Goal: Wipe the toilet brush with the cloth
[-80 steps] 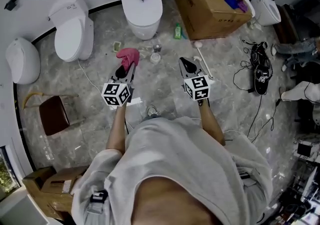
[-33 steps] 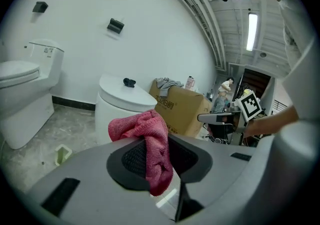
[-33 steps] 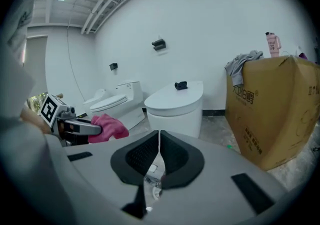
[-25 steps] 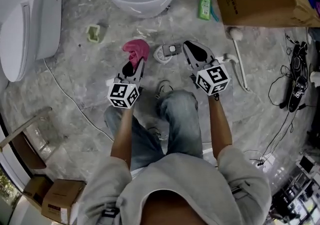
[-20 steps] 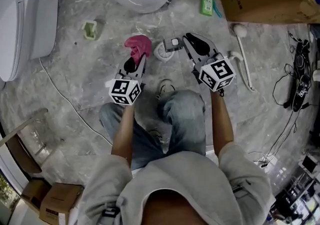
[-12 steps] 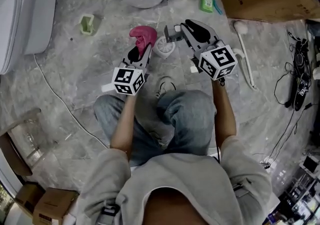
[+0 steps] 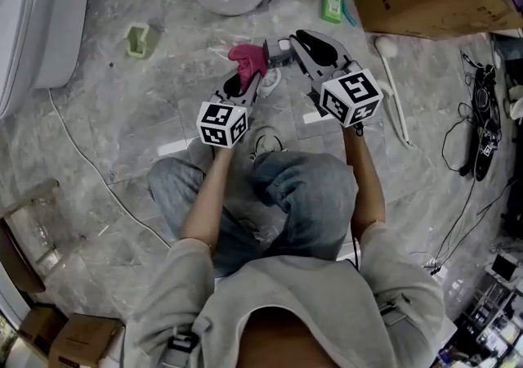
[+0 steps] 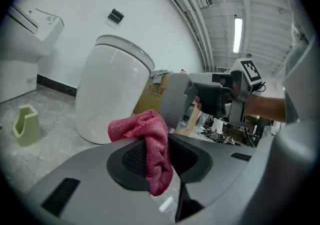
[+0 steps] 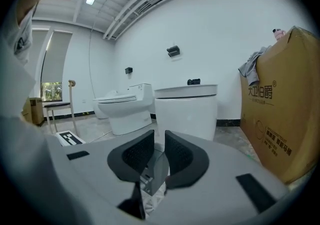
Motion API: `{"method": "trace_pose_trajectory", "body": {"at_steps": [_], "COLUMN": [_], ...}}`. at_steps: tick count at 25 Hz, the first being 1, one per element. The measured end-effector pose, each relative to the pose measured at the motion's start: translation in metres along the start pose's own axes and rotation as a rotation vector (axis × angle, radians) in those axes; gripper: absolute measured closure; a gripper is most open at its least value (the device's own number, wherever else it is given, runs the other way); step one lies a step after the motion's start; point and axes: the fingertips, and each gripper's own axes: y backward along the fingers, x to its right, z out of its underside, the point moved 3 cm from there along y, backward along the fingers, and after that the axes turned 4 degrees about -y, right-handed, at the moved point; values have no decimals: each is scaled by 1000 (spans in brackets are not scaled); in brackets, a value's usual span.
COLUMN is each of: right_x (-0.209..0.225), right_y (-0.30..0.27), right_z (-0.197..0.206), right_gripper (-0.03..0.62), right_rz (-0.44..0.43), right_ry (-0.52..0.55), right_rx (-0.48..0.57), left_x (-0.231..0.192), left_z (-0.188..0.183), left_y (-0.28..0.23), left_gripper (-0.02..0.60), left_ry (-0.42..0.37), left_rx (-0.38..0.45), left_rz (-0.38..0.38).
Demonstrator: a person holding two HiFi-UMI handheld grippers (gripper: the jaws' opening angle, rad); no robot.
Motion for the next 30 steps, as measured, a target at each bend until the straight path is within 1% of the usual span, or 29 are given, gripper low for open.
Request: {"method": "trace_pose_trajectory", "body": {"at_steps": [5,8,10,16,24,30], "right_x": [3,5,5,5,3,-1], "right_y": [1,2,1,3,1,0], "right_z": [1,1,0,0,-1,-1], "right_gripper": [511,511,511,512,513,516], "right_rz": [13,15,13,8,0,-10], "right_ry": [-16,-27,-27,-28,-20,-6], "right_rx": [14,23,26,37,39,35], "left_x": [1,2,2,-2,-17,-26], "left_z": [-2,-2,0,19,60,91], "left_y": [-12,-18,-21,-30,-46,-56], "left_gripper": [479,479,480,482,482,482], "left_ry": [-12,-58,-73,-64,-77,-64], "left_rx": [4,-18,-29,-71,-198,-301], "left_rz": [33,50,43,21,0,-16]}}
